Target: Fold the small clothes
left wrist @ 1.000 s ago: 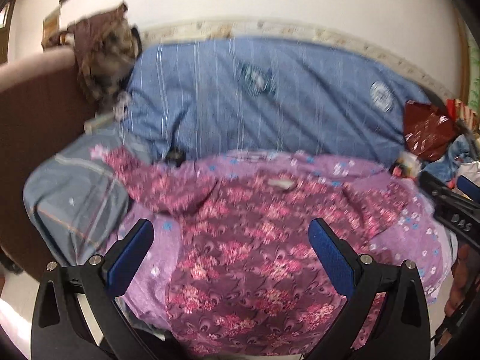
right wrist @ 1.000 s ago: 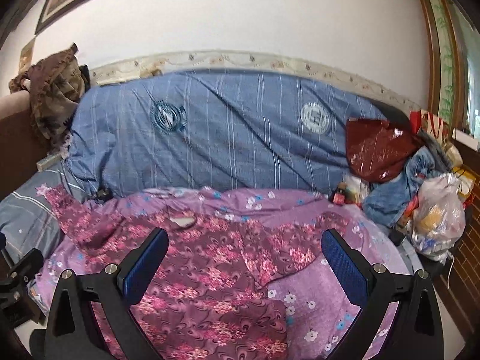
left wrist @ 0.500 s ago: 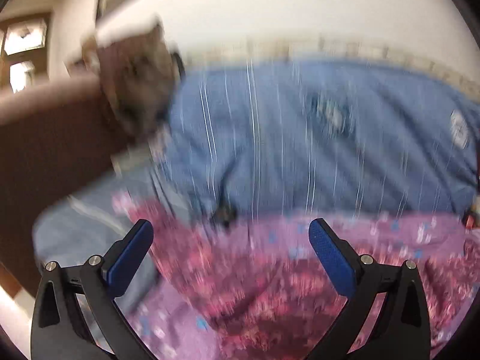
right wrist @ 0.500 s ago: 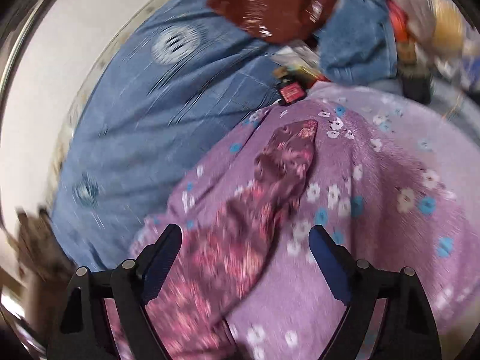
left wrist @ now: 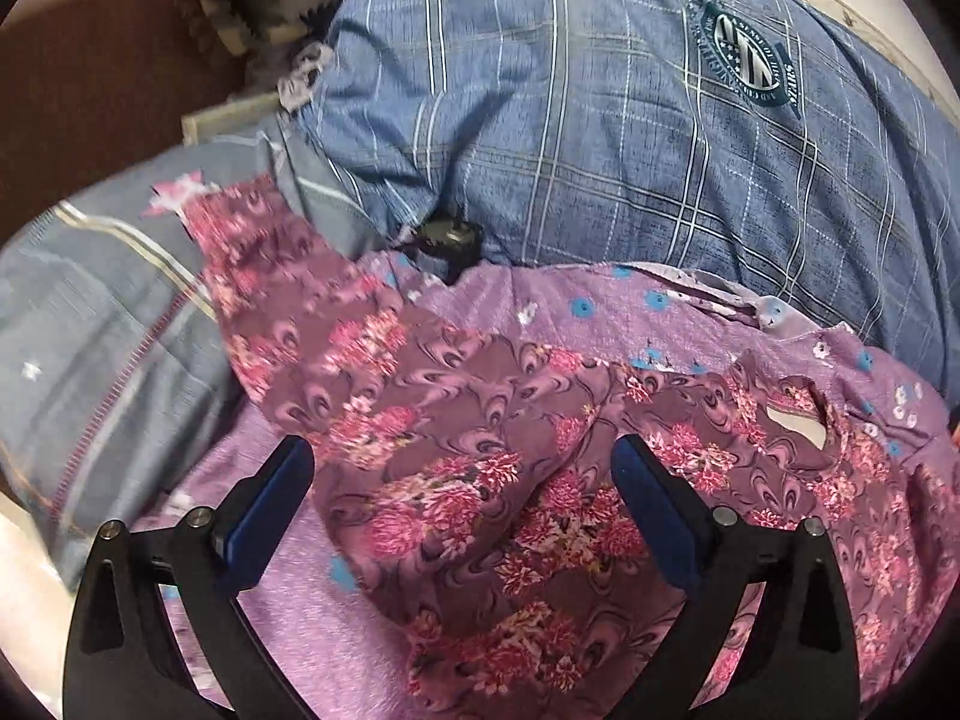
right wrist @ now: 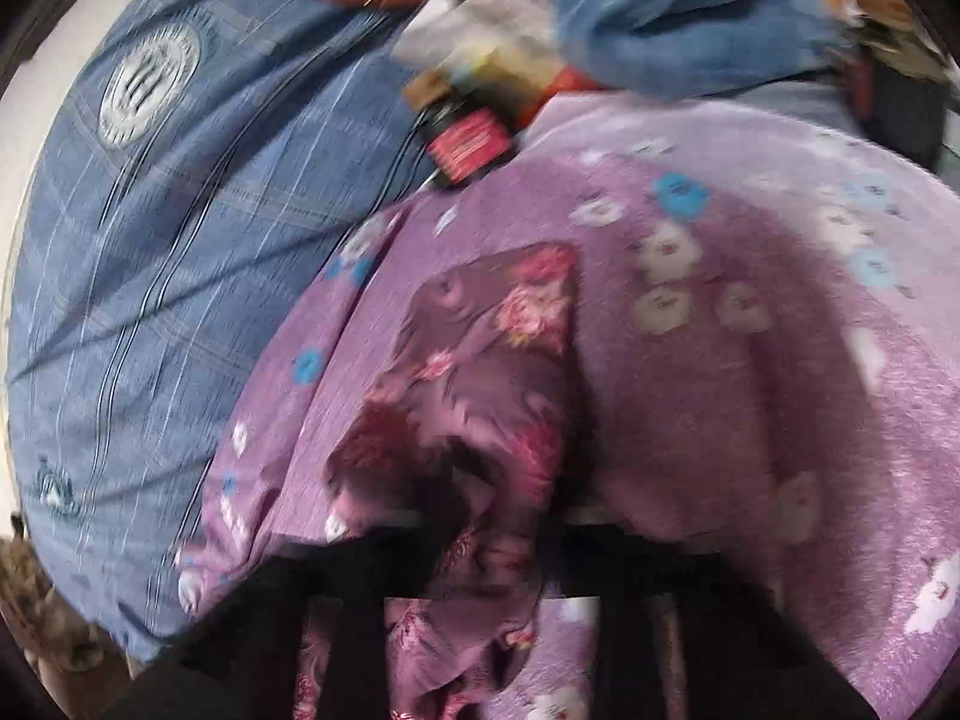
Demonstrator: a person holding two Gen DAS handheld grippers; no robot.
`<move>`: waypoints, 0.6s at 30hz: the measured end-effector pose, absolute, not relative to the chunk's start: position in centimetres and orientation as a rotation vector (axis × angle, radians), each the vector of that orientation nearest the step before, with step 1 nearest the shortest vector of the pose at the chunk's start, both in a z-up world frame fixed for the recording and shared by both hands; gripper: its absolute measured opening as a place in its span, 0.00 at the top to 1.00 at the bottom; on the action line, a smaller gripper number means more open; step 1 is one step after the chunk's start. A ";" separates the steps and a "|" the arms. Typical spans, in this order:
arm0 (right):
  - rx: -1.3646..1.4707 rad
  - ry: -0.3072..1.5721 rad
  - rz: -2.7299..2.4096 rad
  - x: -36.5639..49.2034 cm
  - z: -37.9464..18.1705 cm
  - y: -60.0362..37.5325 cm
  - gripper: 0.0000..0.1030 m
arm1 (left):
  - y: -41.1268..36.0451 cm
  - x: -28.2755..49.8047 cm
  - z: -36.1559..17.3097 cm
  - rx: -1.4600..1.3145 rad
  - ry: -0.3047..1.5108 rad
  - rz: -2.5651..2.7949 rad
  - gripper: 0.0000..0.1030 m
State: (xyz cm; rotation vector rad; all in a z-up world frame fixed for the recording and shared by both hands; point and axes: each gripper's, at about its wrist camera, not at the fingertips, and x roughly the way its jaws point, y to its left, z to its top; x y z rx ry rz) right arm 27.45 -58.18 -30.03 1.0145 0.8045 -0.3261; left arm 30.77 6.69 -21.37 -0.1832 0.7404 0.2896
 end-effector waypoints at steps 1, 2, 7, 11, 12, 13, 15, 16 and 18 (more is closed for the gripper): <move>0.995 0.778 -0.329 27.0 -29.0 -57.7 0.97 | 6.8 30.9 -21.5 -0.197 0.746 0.289 0.03; 0.978 0.750 -0.320 26.9 -28.2 -57.4 0.97 | 7.2 31.0 -21.7 -0.218 0.750 0.289 0.03; 0.917 0.593 -0.255 24.9 -20.4 -54.3 0.97 | 9.3 29.9 -20.7 -0.278 0.662 0.338 0.03; 0.853 0.516 -0.136 25.1 -13.5 -49.3 0.97 | 12.5 29.1 -20.1 -0.309 0.626 0.385 0.03; 0.822 0.512 -0.102 25.4 -12.0 -47.5 0.97 | 13.4 29.0 -20.1 -0.327 0.627 0.397 0.03; 0.788 0.512 -0.065 25.3 -10.6 -45.3 0.97 | 14.4 28.8 -20.3 -0.350 0.629 0.417 0.03; 0.714 0.523 0.021 25.6 -8.5 -40.4 0.97 | 16.8 28.2 -20.7 -0.414 0.633 0.461 0.03; 0.667 0.537 0.068 25.8 -7.8 -37.3 0.97 | 17.8 27.9 -20.9 -0.454 0.630 0.484 0.03; 0.599 0.575 0.141 26.3 -7.7 -32.5 0.97 | 19.8 26.9 -21.4 -0.545 0.604 0.532 0.03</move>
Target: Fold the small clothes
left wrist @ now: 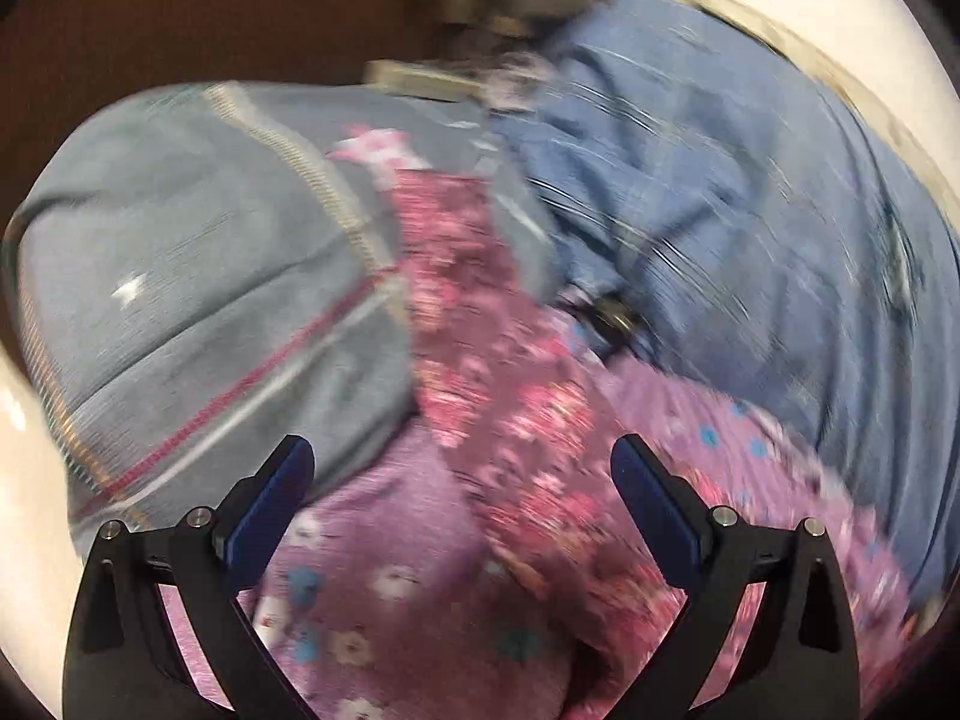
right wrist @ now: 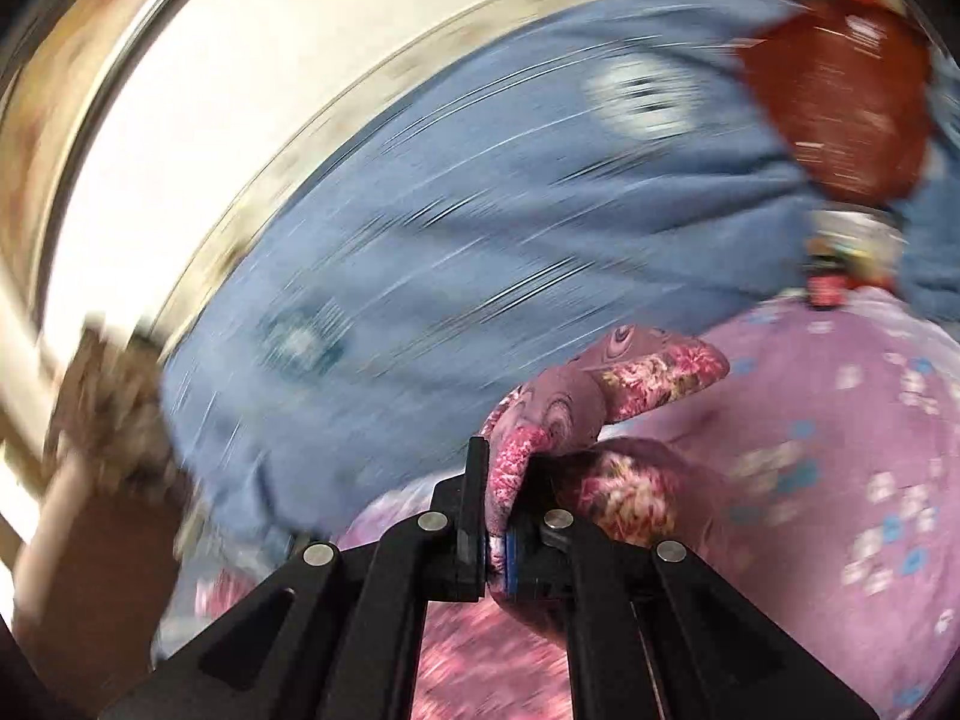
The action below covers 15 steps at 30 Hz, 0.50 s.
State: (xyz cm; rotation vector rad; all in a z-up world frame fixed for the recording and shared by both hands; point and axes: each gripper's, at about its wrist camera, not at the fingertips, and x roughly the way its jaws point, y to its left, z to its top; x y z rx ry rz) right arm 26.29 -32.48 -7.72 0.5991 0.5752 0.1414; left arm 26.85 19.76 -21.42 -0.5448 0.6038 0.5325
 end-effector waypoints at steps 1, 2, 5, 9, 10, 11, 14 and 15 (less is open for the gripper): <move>0.564 0.608 0.178 26.6 -8.1 -29.9 0.97 | 20.6 26.3 -21.7 -0.593 0.589 0.548 0.03; 0.525 0.646 0.210 27.1 -8.9 -27.2 0.97 | 21.5 25.8 -22.0 -0.647 0.580 0.560 0.03; 0.451 0.810 0.329 29.1 -13.5 -20.0 0.91 | 22.5 25.7 -22.7 -0.673 0.622 0.577 0.03; 0.437 1.085 0.499 30.2 -20.0 -13.7 0.53 | 22.1 25.8 -22.5 -0.608 0.626 0.580 0.03; 0.416 1.103 0.510 29.5 -20.7 -12.9 0.47 | 21.9 25.6 -22.4 -0.588 0.621 0.574 0.03; 0.382 1.101 0.520 28.8 -21.2 -12.5 0.47 | 21.5 25.8 -22.2 -0.565 0.621 0.562 0.03; 0.380 1.016 0.598 26.8 -20.6 -14.1 0.43 | 20.0 26.4 -22.0 -0.526 0.635 0.495 0.03; 0.403 0.995 0.621 26.3 -20.3 -15.2 0.39 | 19.5 26.6 -21.9 -0.518 0.639 0.474 0.03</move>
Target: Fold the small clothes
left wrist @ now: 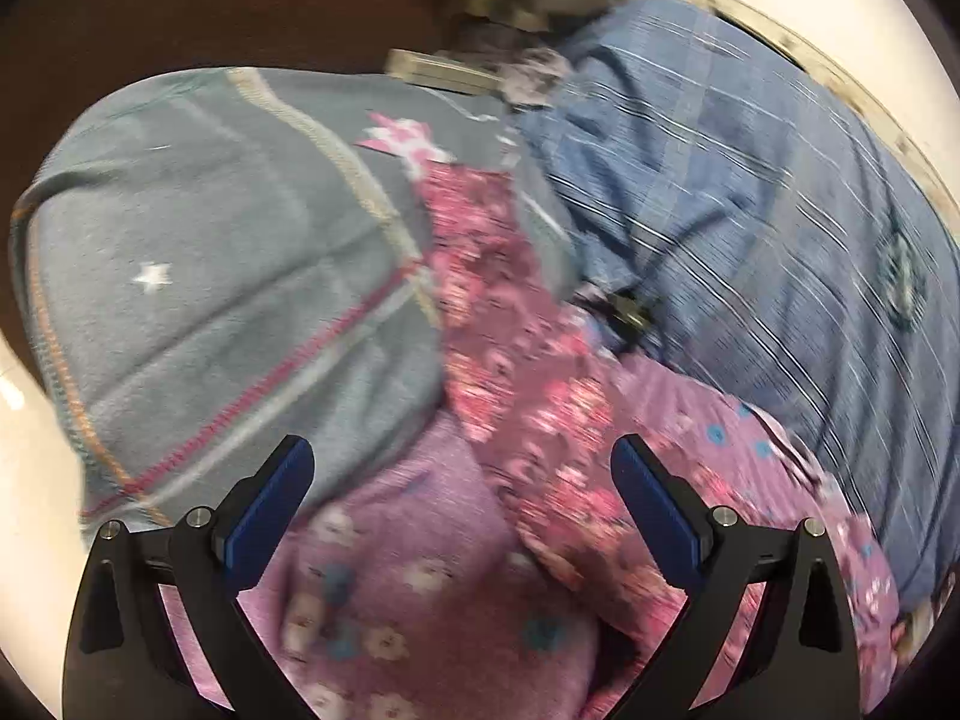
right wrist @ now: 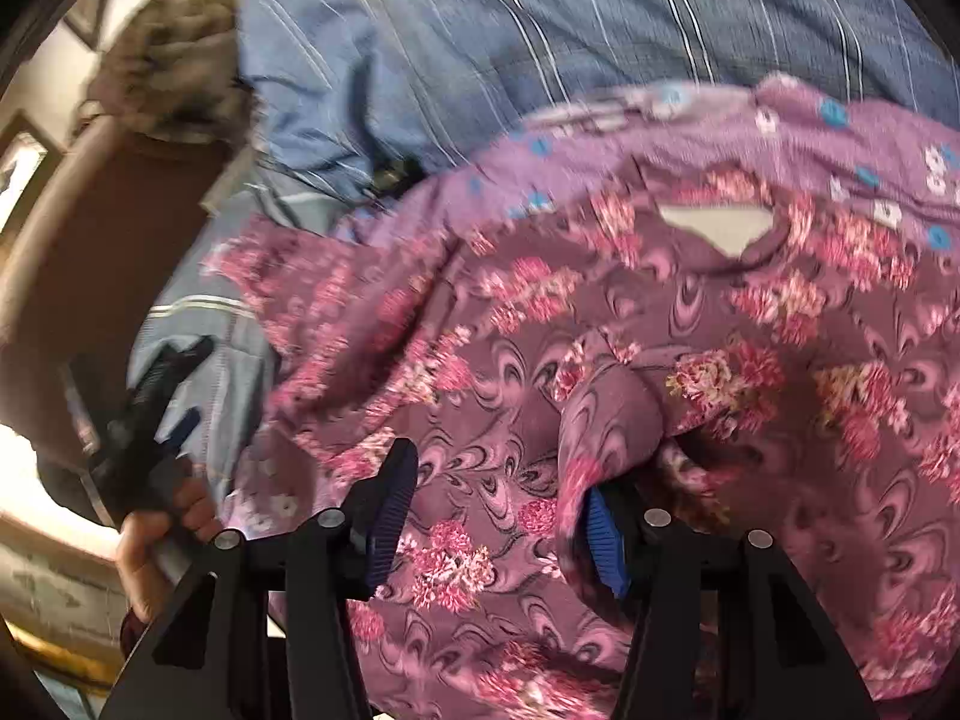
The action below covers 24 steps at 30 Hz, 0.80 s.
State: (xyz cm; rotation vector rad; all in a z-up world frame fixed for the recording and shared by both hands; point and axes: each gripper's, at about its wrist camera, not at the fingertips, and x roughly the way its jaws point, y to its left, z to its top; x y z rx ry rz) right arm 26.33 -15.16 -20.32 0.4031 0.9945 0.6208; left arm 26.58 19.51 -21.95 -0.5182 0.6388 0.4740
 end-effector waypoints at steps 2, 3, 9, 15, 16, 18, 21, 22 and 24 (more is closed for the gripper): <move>0.470 0.937 0.679 25.1 -19.7 -18.1 0.31 | 17.7 27.2 -21.9 -0.485 0.652 0.405 0.03; 0.504 0.908 0.700 24.9 -19.3 -19.3 0.30 | 16.7 27.5 -21.8 -0.463 0.654 0.381 0.03; 0.765 0.710 0.608 23.3 -19.7 -28.6 0.29 | 8.8 28.2 -21.4 -0.322 0.648 0.186 0.03; 0.959 0.662 0.314 22.6 -23.7 -35.6 0.54 | -1.5 27.8 -21.6 -0.183 0.694 -0.109 0.03; 0.978 0.670 0.281 22.7 -24.1 -36.2 0.62 | -2.5 27.8 -21.4 -0.179 0.691 -0.132 0.03; 1.010 0.671 0.235 22.5 -24.6 -37.6 0.65 | -4.6 27.3 -20.8 -0.184 0.669 -0.191 0.03; 0.941 0.623 0.158 21.6 -23.7 -38.4 0.64 | -7.0 27.3 -20.3 -0.181 0.636 -0.207 0.00; 0.915 0.612 0.149 21.4 -23.3 -38.5 0.64 | -7.7 27.7 -20.7 -0.161 0.644 -0.182 0.00; 0.871 0.632 0.113 21.3 -23.4 -39.3 0.63 | -8.6 29.1 -22.3 -0.113 0.715 -0.127 0.00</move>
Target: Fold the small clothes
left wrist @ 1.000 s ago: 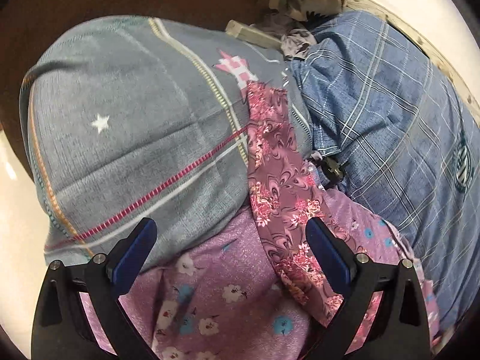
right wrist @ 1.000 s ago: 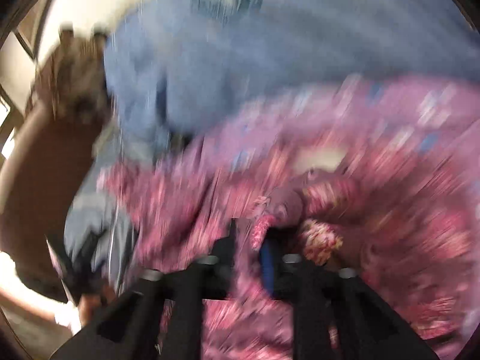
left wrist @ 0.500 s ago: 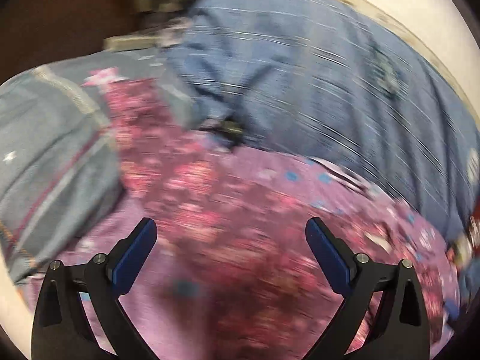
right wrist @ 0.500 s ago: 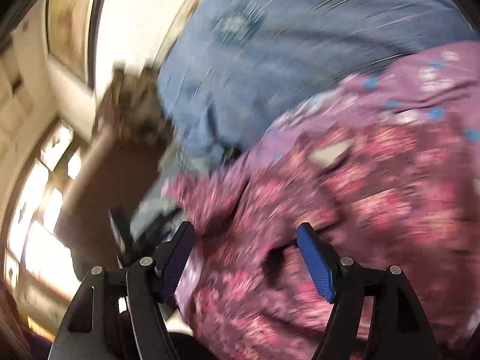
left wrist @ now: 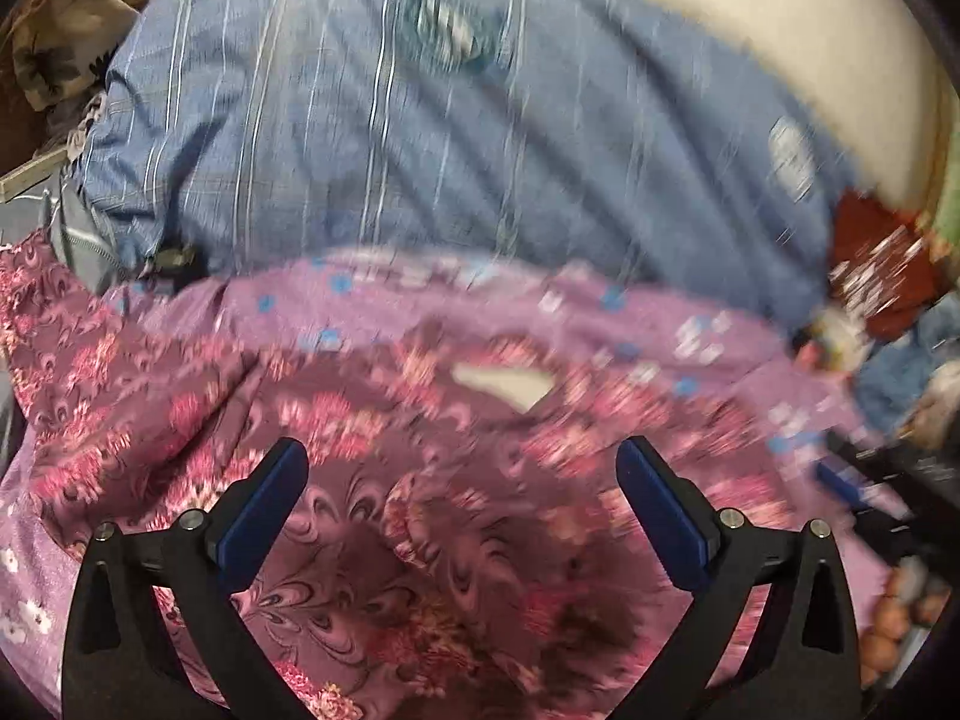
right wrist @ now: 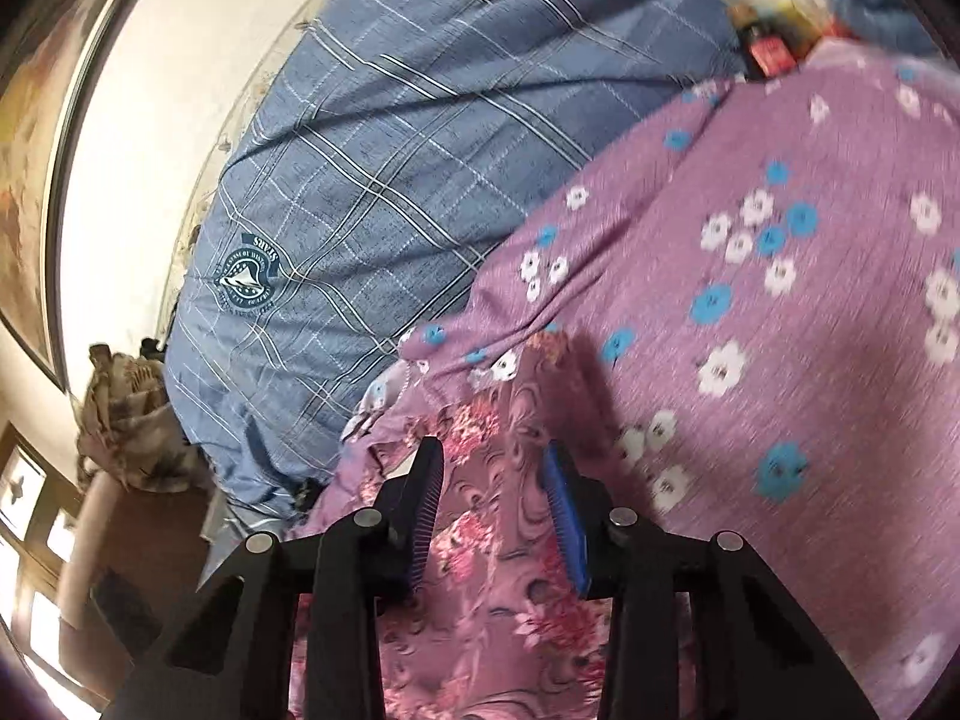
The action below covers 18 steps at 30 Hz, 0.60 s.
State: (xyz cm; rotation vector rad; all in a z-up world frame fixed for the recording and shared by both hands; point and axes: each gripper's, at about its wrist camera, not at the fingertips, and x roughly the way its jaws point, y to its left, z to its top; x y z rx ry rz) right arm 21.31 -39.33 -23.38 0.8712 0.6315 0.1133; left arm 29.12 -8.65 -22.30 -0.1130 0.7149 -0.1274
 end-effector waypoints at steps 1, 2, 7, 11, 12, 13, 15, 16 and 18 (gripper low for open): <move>0.849 0.645 0.087 21.6 -23.7 -39.3 0.57 | -8.9 29.9 -23.5 -0.094 0.778 -0.111 0.02; 0.826 0.662 0.053 21.8 -23.9 -39.3 0.49 | -9.2 30.8 -24.9 -0.081 0.865 -0.113 0.12; 0.827 0.682 0.070 22.7 -24.4 -39.3 0.35 | -9.8 31.3 -26.5 -0.043 0.909 -0.201 0.55; 0.804 0.749 0.126 24.4 -24.9 -37.2 0.35 | -8.6 30.7 -26.2 -0.077 0.861 -0.280 0.84; 0.778 0.780 0.122 24.9 -25.1 -36.5 0.35 | -8.2 30.4 -26.1 -0.092 0.858 -0.296 0.85; 0.763 0.796 0.113 25.2 -25.3 -36.0 0.35 | -7.8 30.3 -26.1 -0.102 0.858 -0.306 0.87; 0.724 0.841 0.083 25.8 -25.8 -35.0 0.35 | -7.4 30.2 -26.1 -0.110 0.846 -0.322 0.90; 0.704 0.866 0.066 26.0 -26.2 -34.7 0.38 | -7.1 30.1 -26.0 -0.106 0.841 -0.321 0.91; 0.672 0.876 0.032 26.1 -26.5 -34.5 0.54 | -7.1 30.2 -26.0 -0.119 0.825 -0.327 0.92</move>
